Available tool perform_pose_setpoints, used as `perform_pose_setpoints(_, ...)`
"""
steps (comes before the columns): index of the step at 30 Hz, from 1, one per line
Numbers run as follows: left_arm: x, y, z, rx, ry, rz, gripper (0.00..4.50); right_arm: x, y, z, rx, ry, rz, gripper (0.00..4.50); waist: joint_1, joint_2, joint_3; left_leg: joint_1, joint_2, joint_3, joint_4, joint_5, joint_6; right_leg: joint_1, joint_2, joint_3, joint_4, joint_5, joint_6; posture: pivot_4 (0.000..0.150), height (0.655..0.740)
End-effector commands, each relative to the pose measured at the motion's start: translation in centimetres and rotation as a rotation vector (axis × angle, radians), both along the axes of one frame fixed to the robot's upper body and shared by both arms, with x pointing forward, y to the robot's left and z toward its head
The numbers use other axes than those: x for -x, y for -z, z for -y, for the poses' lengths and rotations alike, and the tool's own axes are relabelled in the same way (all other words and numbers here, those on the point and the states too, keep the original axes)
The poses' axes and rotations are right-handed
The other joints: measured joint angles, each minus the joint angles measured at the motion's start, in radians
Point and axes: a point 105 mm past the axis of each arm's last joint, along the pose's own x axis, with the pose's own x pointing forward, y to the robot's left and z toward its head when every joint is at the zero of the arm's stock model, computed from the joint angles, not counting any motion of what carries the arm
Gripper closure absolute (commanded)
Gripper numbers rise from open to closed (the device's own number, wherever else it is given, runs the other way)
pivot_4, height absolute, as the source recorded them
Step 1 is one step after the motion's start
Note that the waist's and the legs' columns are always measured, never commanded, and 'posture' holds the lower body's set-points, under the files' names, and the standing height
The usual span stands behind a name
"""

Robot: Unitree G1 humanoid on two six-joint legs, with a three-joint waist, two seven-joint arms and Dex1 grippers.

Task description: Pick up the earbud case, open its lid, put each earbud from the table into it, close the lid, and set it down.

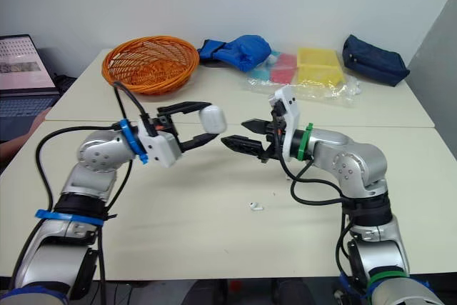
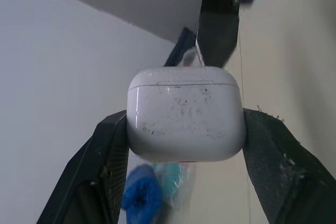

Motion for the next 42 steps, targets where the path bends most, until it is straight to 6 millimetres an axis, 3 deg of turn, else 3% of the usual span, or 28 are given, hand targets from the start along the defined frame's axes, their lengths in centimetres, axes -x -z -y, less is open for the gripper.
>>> perform_pose_setpoints(1, 0.5, -1.0, 0.0, 0.022, 0.029, 0.059, 1.74, -0.1, -0.8, -0.2, -0.005, 0.015, 0.041, 0.00, -0.004, 0.000, 0.000, 0.000, 0.000, 0.000, 0.000, 0.000, 0.000, 0.000, 0.000, 0.000, 0.000, 0.000, 0.000, 0.150, 0.7400)
perform_pose_setpoints(14, 0.8, -1.1, 0.2, 0.021, 0.060, 0.081, 1.74, -0.4, -0.7, -1.5, -0.039, 0.002, -0.015, 0.00, -0.003, 0.000, 0.000, 0.001, 0.000, 0.001, 0.000, 0.000, 0.000, 0.000, 0.002, 0.000, 0.001, 0.000, 0.000, 0.150, 0.7400)
perform_pose_setpoints(17, 0.8, -1.0, 0.1, 0.020, 0.060, 0.084, 1.74, -0.3, -0.7, -1.7, -0.042, -0.016, -0.023, 0.67, -0.004, 0.000, 0.000, 0.001, 0.000, 0.000, 0.001, 0.000, 0.000, 0.000, 0.002, -0.001, 0.001, 0.000, 0.000, 0.150, 0.7400)
perform_pose_setpoints(25, 0.9, -1.1, 0.1, 0.018, 0.065, 0.099, 1.74, -0.2, -0.2, -1.7, -0.008, -0.036, -0.021, 3.58, -0.004, 0.000, 0.000, 0.001, 0.000, 0.000, 0.001, 0.000, 0.000, 0.000, 0.002, -0.001, 0.001, 0.000, 0.000, 0.150, 0.7400)
perform_pose_setpoints(33, 1.1, -1.0, 0.2, 0.048, 0.079, 0.064, 1.74, -0.4, 0.0, -1.4, 0.002, -0.026, -0.014, 3.65, -0.004, 0.000, 0.000, 0.001, 0.000, 0.000, 0.001, 0.000, 0.000, 0.000, 0.002, -0.001, 0.001, 0.000, 0.000, 0.150, 0.7400)
perform_pose_setpoints(38, 0.5, -1.2, -0.1, 0.019, 0.076, -0.089, 0.09, -0.9, -0.1, -0.7, 0.009, 0.007, 0.004, 3.65, -0.004, 0.000, 0.000, 0.001, 0.001, 0.000, 0.001, 0.000, 0.000, 0.000, 0.002, -0.001, 0.001, 0.000, 0.000, 0.150, 0.7400)
perform_pose_setpoints(42, 0.3, -1.8, -0.3, -0.023, 0.093, -0.150, 0.00, -1.4, -0.1, 0.0, 0.008, 0.041, 0.009, 3.65, -0.004, 0.000, 0.000, 0.001, 0.000, 0.000, 0.001, 0.000, 0.000, 0.000, 0.002, -0.001, 0.001, 0.000, 0.001, 0.150, 0.7400)
